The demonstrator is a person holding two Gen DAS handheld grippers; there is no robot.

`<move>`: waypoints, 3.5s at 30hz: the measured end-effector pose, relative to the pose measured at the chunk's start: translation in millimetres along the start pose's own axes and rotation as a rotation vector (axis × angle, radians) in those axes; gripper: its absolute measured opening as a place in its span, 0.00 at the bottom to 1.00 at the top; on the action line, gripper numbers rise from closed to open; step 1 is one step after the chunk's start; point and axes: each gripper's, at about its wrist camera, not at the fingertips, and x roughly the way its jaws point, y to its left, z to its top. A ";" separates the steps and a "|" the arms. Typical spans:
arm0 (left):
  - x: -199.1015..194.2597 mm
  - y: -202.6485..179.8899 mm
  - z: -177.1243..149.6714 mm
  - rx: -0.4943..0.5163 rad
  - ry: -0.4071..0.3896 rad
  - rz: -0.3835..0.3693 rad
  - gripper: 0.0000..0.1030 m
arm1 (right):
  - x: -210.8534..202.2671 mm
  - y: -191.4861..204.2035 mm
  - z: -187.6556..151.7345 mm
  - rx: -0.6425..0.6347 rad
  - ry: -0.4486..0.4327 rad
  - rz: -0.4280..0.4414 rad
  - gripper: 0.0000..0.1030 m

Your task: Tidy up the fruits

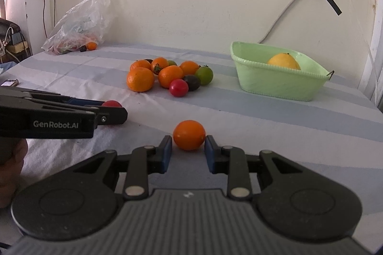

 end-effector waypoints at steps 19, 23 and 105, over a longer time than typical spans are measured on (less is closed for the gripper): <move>5.2 -7.0 52.7 -0.009 -0.022 -0.086 0.30 | -5.6 -18.9 24.9 -0.037 -0.127 0.036 0.18; 25.4 -24.7 106.6 0.030 -0.071 -0.110 0.31 | 12.8 -48.6 51.6 0.013 -0.185 -0.016 0.18; 18.7 38.6 32.8 -0.062 0.041 -0.106 0.37 | 90.6 -18.3 91.2 -0.060 0.036 0.331 0.35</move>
